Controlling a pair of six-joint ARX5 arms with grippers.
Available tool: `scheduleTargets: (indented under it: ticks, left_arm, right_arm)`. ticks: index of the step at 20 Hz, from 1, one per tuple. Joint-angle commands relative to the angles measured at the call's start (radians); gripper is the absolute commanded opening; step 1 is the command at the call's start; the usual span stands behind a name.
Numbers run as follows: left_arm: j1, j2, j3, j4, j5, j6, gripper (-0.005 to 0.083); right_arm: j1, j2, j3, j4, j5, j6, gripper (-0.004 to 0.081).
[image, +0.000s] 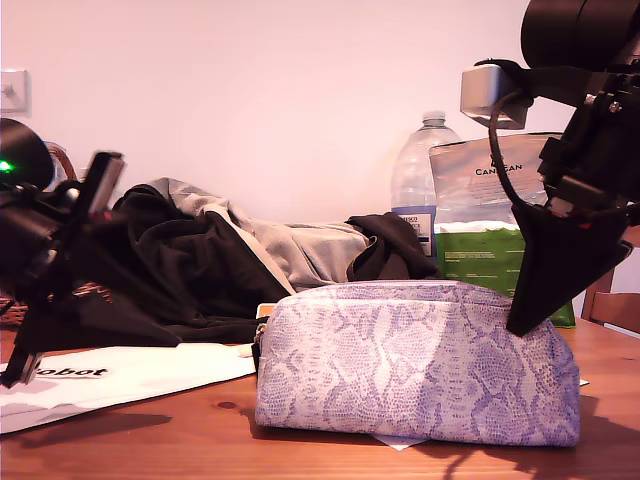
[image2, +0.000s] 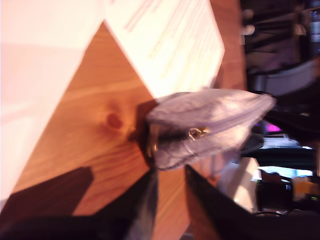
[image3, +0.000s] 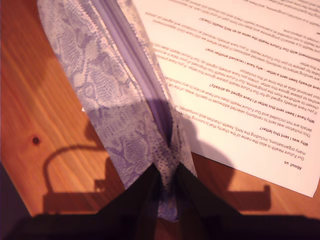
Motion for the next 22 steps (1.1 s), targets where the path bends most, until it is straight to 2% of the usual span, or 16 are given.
scheduleTargets:
  ticks: [1, 2, 3, 8, 11, 12, 15, 16, 17, 22]
  left_arm:
    - [0.001, -0.028, -0.013, 0.017, 0.024, 0.009, 0.0080]
    - [0.001, -0.054, -0.013, 0.019, 0.024, 0.011, -0.0006]
    - [0.001, -0.083, -0.013, 0.025, 0.024, 0.012, -0.0020]
    - [0.001, -0.270, -0.013, 0.035, -0.042, 0.012, -0.0020]
    - [0.001, -0.340, -0.013, 0.026, -0.070, 0.027, -0.0020]
    - [0.001, -0.352, -0.013, 0.026, -0.070, 0.027, -0.0020]
    - [0.000, -0.360, -0.013, 0.021, -0.069, 0.028, -0.0020]
    - [-0.002, -0.360, -0.013, 0.019, -0.069, 0.029, -0.0020]
    - [-0.002, -0.360, -0.013, 0.020, -0.069, 0.034, -0.0020]
    - [-0.004, -0.366, -0.013, 0.027, -0.070, 0.037, -0.0020]
  right_arm:
    - [0.006, 0.012, -0.014, 0.013, -0.008, 0.018, -0.0013]
    - [0.016, 0.012, -0.014, 0.032, -0.012, 0.040, -0.0013]
    - [0.029, 0.012, -0.014, 0.049, -0.015, 0.062, -0.0013]
    - [0.110, 0.012, -0.014, 0.134, -0.015, 0.089, -0.0013]
    - [0.139, 0.012, -0.014, 0.146, -0.012, 0.090, 0.0004]
    - [0.143, 0.012, -0.014, 0.144, -0.011, 0.090, 0.0073]
    - [0.143, 0.012, -0.014, 0.141, -0.005, 0.094, 0.0365]
    - [0.143, 0.012, -0.014, 0.136, -0.005, 0.102, 0.0418]
    - [0.143, 0.012, -0.014, 0.128, -0.005, 0.106, 0.0444]
    - [0.164, -0.041, -0.014, 0.100, -0.015, 0.112, 0.0446]
